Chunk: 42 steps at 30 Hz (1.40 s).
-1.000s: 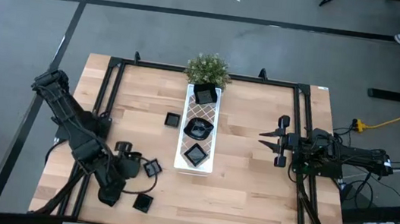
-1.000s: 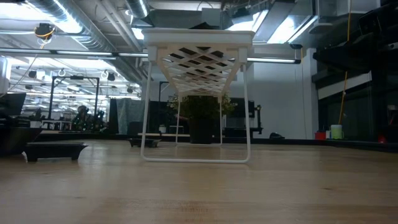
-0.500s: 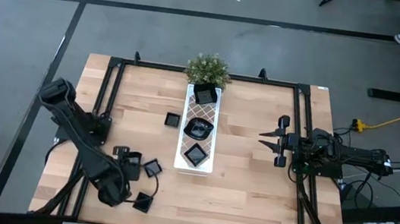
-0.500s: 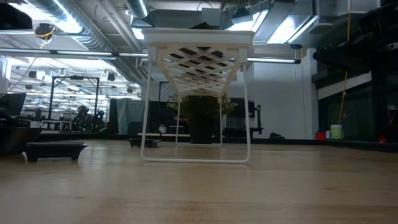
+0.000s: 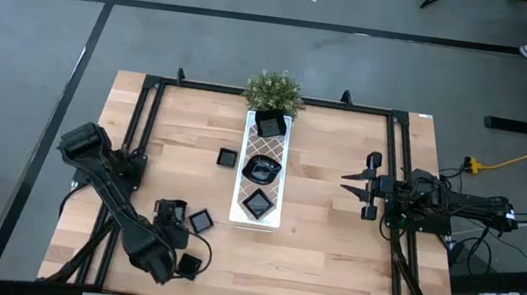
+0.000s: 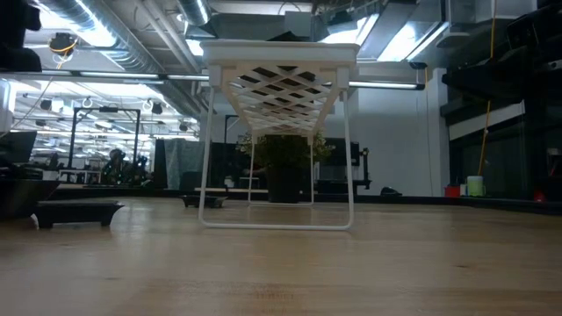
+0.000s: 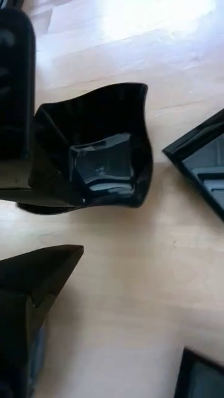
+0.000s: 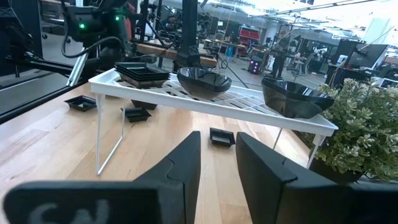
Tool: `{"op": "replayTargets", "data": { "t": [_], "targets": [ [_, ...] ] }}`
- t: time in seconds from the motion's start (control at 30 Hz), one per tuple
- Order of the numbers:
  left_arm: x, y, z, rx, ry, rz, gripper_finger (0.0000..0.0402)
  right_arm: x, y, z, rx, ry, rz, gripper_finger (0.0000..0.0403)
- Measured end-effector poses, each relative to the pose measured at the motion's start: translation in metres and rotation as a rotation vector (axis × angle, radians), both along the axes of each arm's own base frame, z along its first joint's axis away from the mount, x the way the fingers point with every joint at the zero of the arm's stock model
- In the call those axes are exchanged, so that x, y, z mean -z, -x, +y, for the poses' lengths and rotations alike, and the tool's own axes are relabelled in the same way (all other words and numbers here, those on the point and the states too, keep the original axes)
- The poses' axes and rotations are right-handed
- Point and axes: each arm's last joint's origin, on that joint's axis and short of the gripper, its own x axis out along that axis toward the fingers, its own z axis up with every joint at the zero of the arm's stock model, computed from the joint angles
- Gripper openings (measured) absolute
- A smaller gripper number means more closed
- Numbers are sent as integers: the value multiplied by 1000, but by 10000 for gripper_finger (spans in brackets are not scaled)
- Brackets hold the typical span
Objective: Pick & Place Mini shaped plates
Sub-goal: Stack the distorted square plate on top of the distorted square plate on the shelf
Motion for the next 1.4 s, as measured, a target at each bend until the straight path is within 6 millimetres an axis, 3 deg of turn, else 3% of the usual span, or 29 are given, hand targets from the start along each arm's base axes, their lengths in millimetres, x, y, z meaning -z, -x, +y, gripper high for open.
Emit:
{"op": "replayTargets", "data": {
  "t": [0.43, 0.77, 0.97, 1.2, 1.4],
  "targets": [
    [15, -4, -1, -22, -87, -24, 86, 0, 0, 0, 0, 0, 0, 102],
    [15, -4, -1, -48, -85, -26, 8, 0, 0, 0, 0, 0, 0, 102],
    [14, -4, -1, -65, -81, -32, 2, 0, 0, 0, 0, 0, 1, 102],
    [-3, -7, -3, -86, -115, -49, 2, 0, 0, 0, 0, 0, 1, 102],
    [-31, -8, -3, -111, -118, -134, 2, 0, 0, 0, 0, 0, 0, 102]
  ]
}}
